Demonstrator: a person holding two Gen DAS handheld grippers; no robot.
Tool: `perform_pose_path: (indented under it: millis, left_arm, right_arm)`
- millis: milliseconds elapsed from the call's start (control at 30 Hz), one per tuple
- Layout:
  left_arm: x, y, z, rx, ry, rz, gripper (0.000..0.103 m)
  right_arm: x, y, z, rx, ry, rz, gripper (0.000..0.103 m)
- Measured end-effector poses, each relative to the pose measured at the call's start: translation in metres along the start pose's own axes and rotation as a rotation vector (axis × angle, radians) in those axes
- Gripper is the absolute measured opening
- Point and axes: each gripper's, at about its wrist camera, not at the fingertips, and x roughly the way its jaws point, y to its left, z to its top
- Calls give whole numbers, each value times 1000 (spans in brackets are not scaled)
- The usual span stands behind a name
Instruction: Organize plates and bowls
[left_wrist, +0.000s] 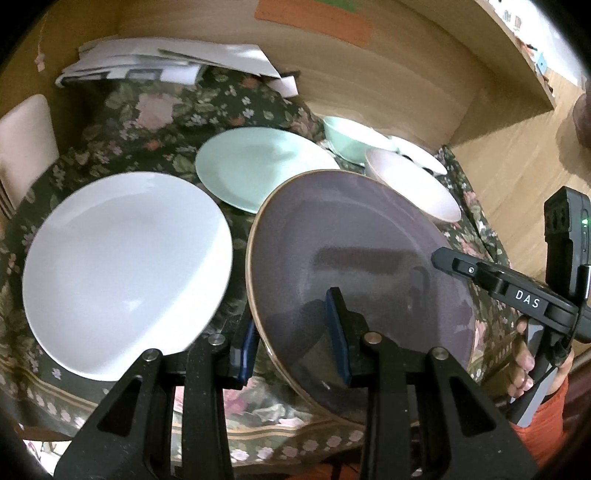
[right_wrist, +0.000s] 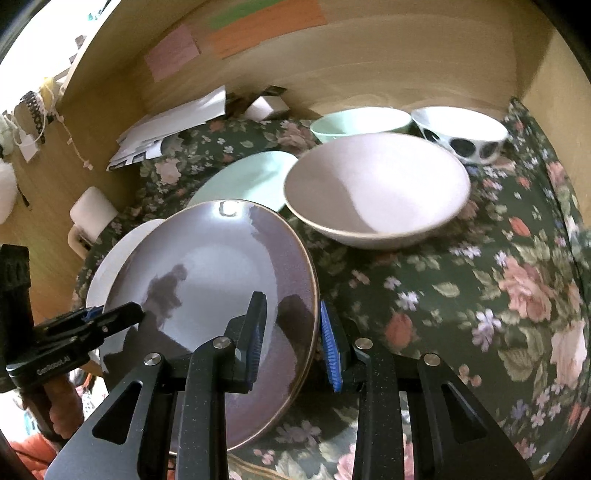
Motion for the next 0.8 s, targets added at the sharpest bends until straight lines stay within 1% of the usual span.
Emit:
perform_pose_path:
  millis: [233, 467, 800]
  left_arm:
    - [12, -7, -7, -14, 34, -14, 35]
    - [23, -15, -9, -13, 52, -15, 35]
    - [38, -19, -3, -8, 66, 15, 37]
  right_arm:
    - [-2, -10, -9, 14, 11, -13, 26]
    - [0, -21, -13, 32, 25, -25, 26]
    - [9, -30, -16, 53, 39, -23, 26]
